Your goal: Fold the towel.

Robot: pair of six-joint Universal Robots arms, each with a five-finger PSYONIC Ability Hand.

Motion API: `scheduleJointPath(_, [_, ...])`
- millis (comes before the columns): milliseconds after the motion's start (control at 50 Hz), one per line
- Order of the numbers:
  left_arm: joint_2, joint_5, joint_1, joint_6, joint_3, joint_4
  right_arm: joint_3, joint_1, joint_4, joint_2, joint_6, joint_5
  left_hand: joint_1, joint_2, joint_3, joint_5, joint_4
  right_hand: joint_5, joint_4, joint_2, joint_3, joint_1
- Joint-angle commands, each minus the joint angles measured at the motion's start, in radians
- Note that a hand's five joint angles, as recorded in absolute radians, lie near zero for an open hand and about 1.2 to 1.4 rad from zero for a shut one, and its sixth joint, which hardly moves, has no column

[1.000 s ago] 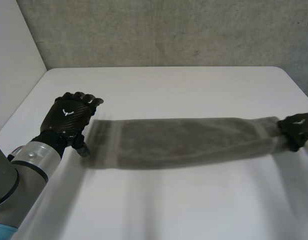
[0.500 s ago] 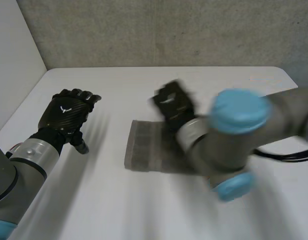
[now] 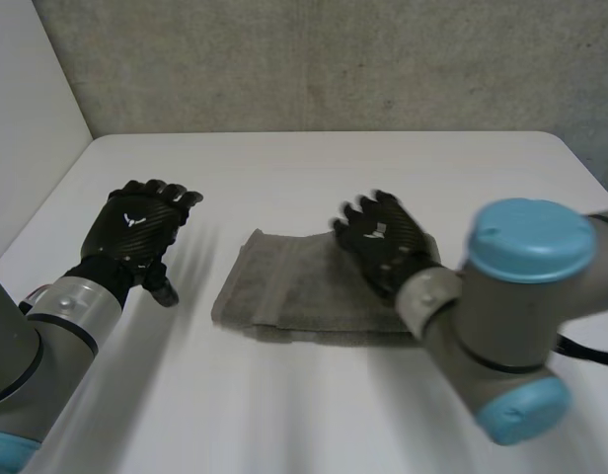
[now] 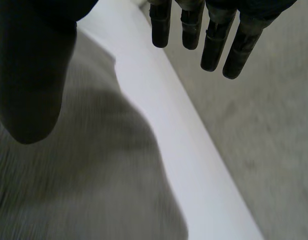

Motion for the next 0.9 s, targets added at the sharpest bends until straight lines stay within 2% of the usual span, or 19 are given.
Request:
scheduleJointPath(20, [0.001,0.000,-0.010,0.001,-0.003,-0.001,0.210,-0.152,-0.014,-0.057,0.001,-0.052,-0.084,-0.076,-0.064,-0.214,-0.080,-0.039,-0.057,-0.048,-0.050,-0.040])
scheduleJointPath(60, [0.001,0.000,-0.013,-0.001,-0.004,0.001,0.274,-0.202,-0.014,-0.055,-0.004,-0.121,-0.084,-0.076,-0.064,-0.214,-0.080,0.073,0.055,0.063,0.061,0.071])
scheduleJointPath(140, [-0.001,0.000,-0.021,0.001,-0.004,-0.001,0.316,-0.249,-0.017,-0.049,-0.002,-0.170,-0.084,-0.076,-0.064,-0.214,-0.080,0.240,0.222,0.230,0.229,0.239])
scheduleJointPath(180, [-0.001,-0.002,-0.027,-0.001,-0.006,-0.001,0.331,-0.287,-0.028,-0.048,0.002,-0.184,-0.084,-0.076,-0.064,-0.214,-0.080,0.766,0.748,0.756,0.754,0.765])
scheduleJointPath(200, [-0.001,-0.002,-0.027,-0.001,-0.006,-0.001,0.331,-0.287,-0.028,-0.048,0.002,-0.184,-0.084,-0.076,-0.064,-0.214,-0.080,0.769,0.751,0.759,0.757,0.768])
scheduleJointPath(220, [-0.001,-0.002,-0.027,-0.001,-0.006,-0.001,0.332,-0.305,-0.040,-0.052,0.004,-0.181,-0.084,-0.076,-0.064,-0.214,-0.080,1.071,1.053,1.061,1.059,1.070])
scheduleJointPath(260, [0.001,-0.003,-0.027,-0.001,-0.006,-0.001,0.332,-0.321,-0.049,-0.055,-0.001,-0.180,-0.081,-0.073,-0.061,-0.212,-0.078,1.166,1.148,1.156,1.154,1.165])
scheduleJointPath(460, [0.015,-0.006,-0.028,-0.001,0.007,-0.001,0.217,-0.316,-0.048,-0.141,-0.045,-0.132,-0.081,-0.073,-0.061,-0.211,-0.078,1.167,1.149,1.157,1.155,1.166])
scheduleJointPath(520, [0.018,-0.008,-0.030,-0.001,0.027,-0.002,0.148,-0.220,-0.057,-0.131,-0.051,-0.149,-0.084,-0.076,-0.064,-0.214,-0.080,1.167,1.149,1.157,1.155,1.166])
scheduleJointPath(560, [0.018,-0.012,-0.030,-0.001,0.045,-0.002,0.049,-0.052,-0.070,-0.064,-0.053,-0.150,-0.084,-0.076,-0.064,-0.214,-0.080,1.167,1.149,1.157,1.155,1.166])
scheduleJointPath(580, [0.016,-0.015,-0.031,-0.003,0.063,-0.005,0.049,-0.051,-0.071,-0.063,-0.053,-0.150,-0.081,-0.073,-0.061,-0.212,-0.078,1.167,1.149,1.157,1.155,1.166])
scheduleJointPath(660, [0.012,-0.017,-0.041,-0.036,0.118,-0.007,-0.118,0.143,-0.064,0.087,-0.051,-0.156,-0.084,-0.076,-0.064,-0.214,-0.080,1.167,1.149,1.157,1.155,1.166])
scheduleJointPath(720, [0.005,-0.018,-0.041,-0.058,0.135,-0.008,-0.184,0.225,-0.061,0.196,-0.051,-0.184,-0.084,-0.076,-0.064,-0.214,-0.080,1.167,1.149,1.157,1.155,1.166])
scheduleJointPath(800, [-0.007,-0.041,-0.041,-0.130,0.184,-0.010,-0.207,0.260,-0.049,0.254,-0.062,-0.215,-0.084,-0.076,-0.064,-0.214,-0.080,1.167,1.149,1.157,1.155,1.166])
scheduleJointPath(820, [-0.016,-0.051,-0.042,-0.150,0.197,-0.010,-0.207,0.262,-0.044,0.257,-0.073,-0.216,-0.084,-0.076,-0.064,-0.214,-0.080,0.886,0.868,0.876,0.874,0.885])
scheduleJointPath(840, [-0.016,-0.051,-0.042,-0.150,0.197,-0.010,-0.207,0.262,-0.044,0.258,-0.073,-0.216,-0.084,-0.076,-0.064,-0.214,-0.080,0.883,0.865,0.873,0.872,0.882])
scheduleJointPath(860, [-0.028,-0.057,-0.042,-0.163,0.207,-0.011,-0.201,0.258,-0.044,0.248,-0.074,-0.213,-0.084,-0.076,-0.064,-0.214,-0.080,0.270,0.252,0.260,0.258,0.269])
scheduleJointPath(880, [-0.039,-0.058,-0.045,-0.176,0.217,-0.013,-0.192,0.251,-0.044,0.230,-0.068,-0.212,-0.084,-0.076,-0.064,-0.214,-0.080,-0.055,-0.073,-0.065,-0.066,-0.056])
scheduleJointPath(900, [-0.039,-0.058,-0.045,-0.176,0.217,-0.013,-0.192,0.251,-0.044,0.230,-0.068,-0.212,-0.084,-0.076,-0.064,-0.214,-0.080,-0.055,-0.073,-0.065,-0.066,-0.056])
